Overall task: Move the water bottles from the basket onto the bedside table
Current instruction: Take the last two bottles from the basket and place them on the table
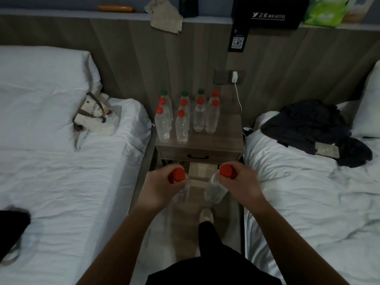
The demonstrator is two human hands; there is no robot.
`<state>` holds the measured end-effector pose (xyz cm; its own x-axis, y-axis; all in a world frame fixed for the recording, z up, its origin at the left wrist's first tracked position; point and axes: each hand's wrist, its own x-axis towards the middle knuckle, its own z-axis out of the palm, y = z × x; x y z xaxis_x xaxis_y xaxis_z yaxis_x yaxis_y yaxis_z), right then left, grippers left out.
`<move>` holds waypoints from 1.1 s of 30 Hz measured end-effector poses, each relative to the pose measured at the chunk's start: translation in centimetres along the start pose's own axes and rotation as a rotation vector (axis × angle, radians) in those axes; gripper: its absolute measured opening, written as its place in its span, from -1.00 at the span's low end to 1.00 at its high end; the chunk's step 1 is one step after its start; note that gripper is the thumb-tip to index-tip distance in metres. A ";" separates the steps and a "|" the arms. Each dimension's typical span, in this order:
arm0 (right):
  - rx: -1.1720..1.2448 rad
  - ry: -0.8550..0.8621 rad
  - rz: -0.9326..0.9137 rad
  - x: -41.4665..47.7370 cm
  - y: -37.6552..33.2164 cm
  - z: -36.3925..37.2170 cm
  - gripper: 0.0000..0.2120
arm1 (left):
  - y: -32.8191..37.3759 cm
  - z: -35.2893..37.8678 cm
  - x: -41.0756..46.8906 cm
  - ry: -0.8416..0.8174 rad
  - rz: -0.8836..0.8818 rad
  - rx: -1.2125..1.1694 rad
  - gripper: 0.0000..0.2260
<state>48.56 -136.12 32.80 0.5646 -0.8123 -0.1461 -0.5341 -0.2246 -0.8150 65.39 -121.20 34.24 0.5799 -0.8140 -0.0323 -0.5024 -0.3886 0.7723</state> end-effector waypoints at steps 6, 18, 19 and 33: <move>-0.087 -0.085 -0.049 9.9 0.8 -2.6 -0.83 | 1.6 2.8 9.6 -0.066 -0.097 0.075 -0.79; -0.059 -0.161 0.068 23.9 2.8 -3.2 -0.80 | 0.8 9.0 23.7 -0.118 -0.171 0.117 -0.80; -0.054 -0.173 0.081 24.7 3.0 -3.0 -0.80 | 0.5 9.4 24.5 -0.121 -0.191 0.108 -0.81; -0.072 -0.211 0.249 32.9 4.7 1.3 -0.68 | -3.8 12.1 34.0 -0.191 -0.328 0.076 -0.71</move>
<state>65.49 -163.22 23.46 0.5251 -0.7190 -0.4553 -0.7109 -0.0765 -0.6991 79.26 -152.58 22.50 0.5912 -0.7044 -0.3929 -0.3605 -0.6666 0.6525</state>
